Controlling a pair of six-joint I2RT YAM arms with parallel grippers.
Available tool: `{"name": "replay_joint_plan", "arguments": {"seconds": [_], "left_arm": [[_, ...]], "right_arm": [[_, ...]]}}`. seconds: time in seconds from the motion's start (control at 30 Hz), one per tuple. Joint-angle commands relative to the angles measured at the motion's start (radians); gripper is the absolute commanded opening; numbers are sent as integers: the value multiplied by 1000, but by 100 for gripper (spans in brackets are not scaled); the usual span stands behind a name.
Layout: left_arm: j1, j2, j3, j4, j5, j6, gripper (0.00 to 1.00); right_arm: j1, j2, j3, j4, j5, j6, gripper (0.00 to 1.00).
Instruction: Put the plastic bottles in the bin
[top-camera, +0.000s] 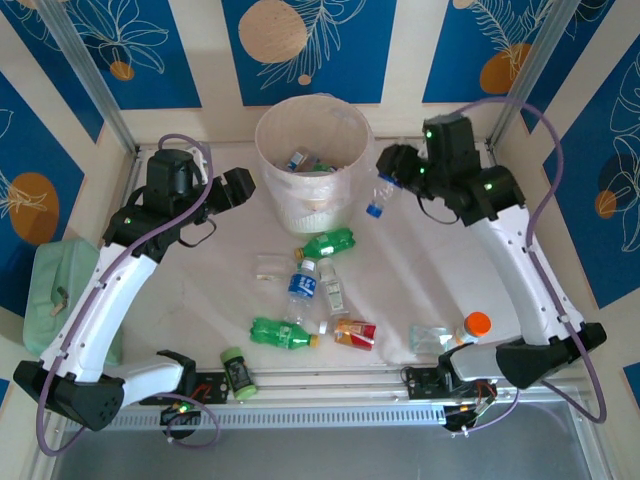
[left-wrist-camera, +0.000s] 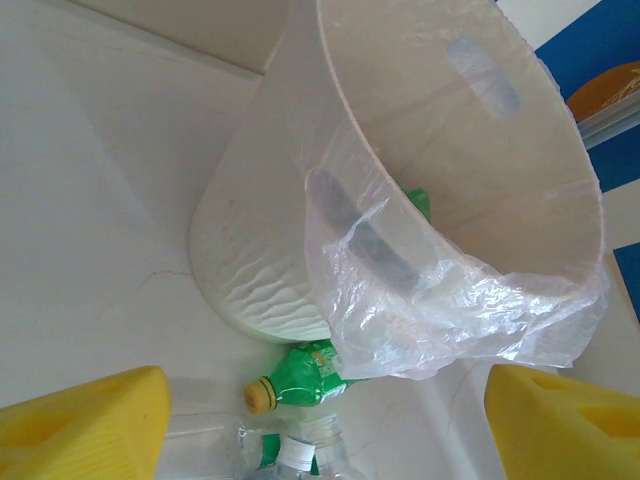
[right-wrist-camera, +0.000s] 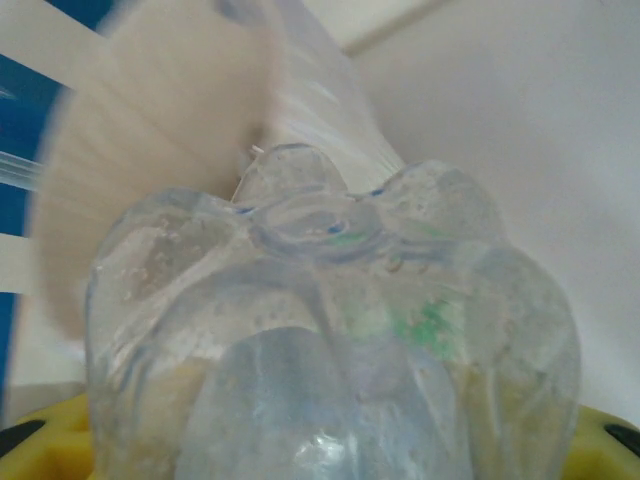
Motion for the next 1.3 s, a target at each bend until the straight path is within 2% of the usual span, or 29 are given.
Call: {"name": "replay_joint_plan", "arguments": {"seconds": [0.0,0.27,0.5,0.53,0.6,0.67,0.73,1.0,1.1,1.27], "left_arm": [[8,-15,-28,30,22,-29,81],[7,-42,-128,31,23,-118,81],[8,-68,-271,59,58,-211,81],[8,-69,-287,58,60,-225,80],[4,-74,-327,62,57,-270,81],[-2,-76,-366,59,52,-325,81],[-19,-72,-402,54,42,-383,82],[-133,-10,-440,50,-26,-514,85],[-170,30,-434,39,-42,-571,85],[-221,65,-489,101,-22,-755,86]], "right_arm": [[-5,101,143,-9,-82,-22,54],[-4,379,500,-25,-181,-42,54],[-5,615,784,-114,-253,-50,57],[-5,636,807,-124,-255,-50,60],[-5,667,833,-142,-249,-51,73],[-5,674,819,-141,-238,-50,84],[-6,670,801,-139,-232,-47,87],[26,560,698,-139,-171,-86,88],[55,453,562,-116,-129,-101,88],[87,224,232,-17,-95,-85,89]]}}
